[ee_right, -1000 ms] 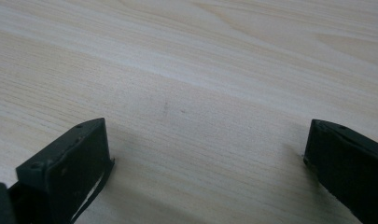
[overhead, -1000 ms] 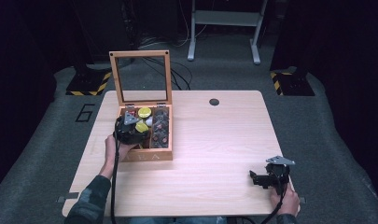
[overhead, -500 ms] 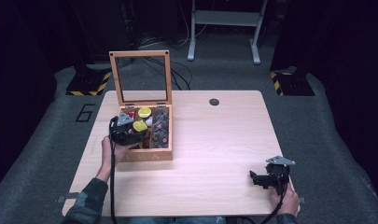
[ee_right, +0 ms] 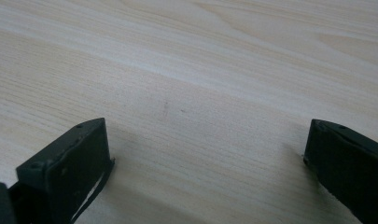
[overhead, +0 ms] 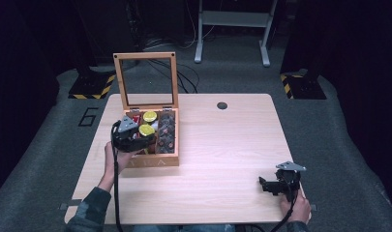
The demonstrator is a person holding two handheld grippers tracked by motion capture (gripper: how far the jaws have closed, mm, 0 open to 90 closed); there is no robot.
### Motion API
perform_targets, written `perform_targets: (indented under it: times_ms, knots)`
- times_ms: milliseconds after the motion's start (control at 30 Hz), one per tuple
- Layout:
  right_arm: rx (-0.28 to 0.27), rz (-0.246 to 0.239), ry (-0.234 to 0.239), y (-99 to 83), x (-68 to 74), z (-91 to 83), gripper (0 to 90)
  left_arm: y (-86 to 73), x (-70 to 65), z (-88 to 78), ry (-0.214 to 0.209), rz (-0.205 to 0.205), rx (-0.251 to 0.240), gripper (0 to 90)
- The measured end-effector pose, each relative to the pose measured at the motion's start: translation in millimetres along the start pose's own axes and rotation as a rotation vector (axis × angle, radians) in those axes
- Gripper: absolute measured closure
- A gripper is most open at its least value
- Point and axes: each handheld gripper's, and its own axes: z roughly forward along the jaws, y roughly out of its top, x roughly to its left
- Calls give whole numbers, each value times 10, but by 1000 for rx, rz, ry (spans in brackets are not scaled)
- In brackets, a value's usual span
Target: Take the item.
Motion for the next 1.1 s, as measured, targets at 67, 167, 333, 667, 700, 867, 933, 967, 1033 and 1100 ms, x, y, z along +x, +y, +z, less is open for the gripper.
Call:
perform_targets:
  times_ms: [67, 167, 333, 667, 700, 867, 933, 967, 1033, 1100]
  knots:
    - [0, -1, 0, 0, -1, 0, 0, 23, -21, -21, -6, 8, -4, 408]
    - [2, -5, 2, -1, -3, -2, 0, 57, -74, -46, -17, 18, -17, 408]
    - [2, -6, 2, -1, -4, -2, 0, 107, -130, -51, -24, 30, -27, 408]
    - [1, 1, 2, 1, 0, 0, 0, 224, -268, 54, -56, 52, -39, 409]
    - [1, 2, 8, 1, -1, -3, 0, 263, -307, 109, -62, 54, -44, 408]
    - [1, 1, 7, 1, -1, -3, 0, 306, -421, 165, -84, 68, -52, 408]
    - [1, 2, 7, 1, -1, -2, 0, 312, -434, 175, -85, 71, -50, 408]
    - [1, 1, 7, 1, -1, -2, 0, 322, -455, 199, -88, 76, -49, 408]
    - [-3, 4, 8, 5, 2, 3, 0, 343, -476, 221, -90, 81, -43, 408]
    - [-1, 3, 5, 7, 4, 6, 0, 362, -498, 241, -94, 84, -47, 408]
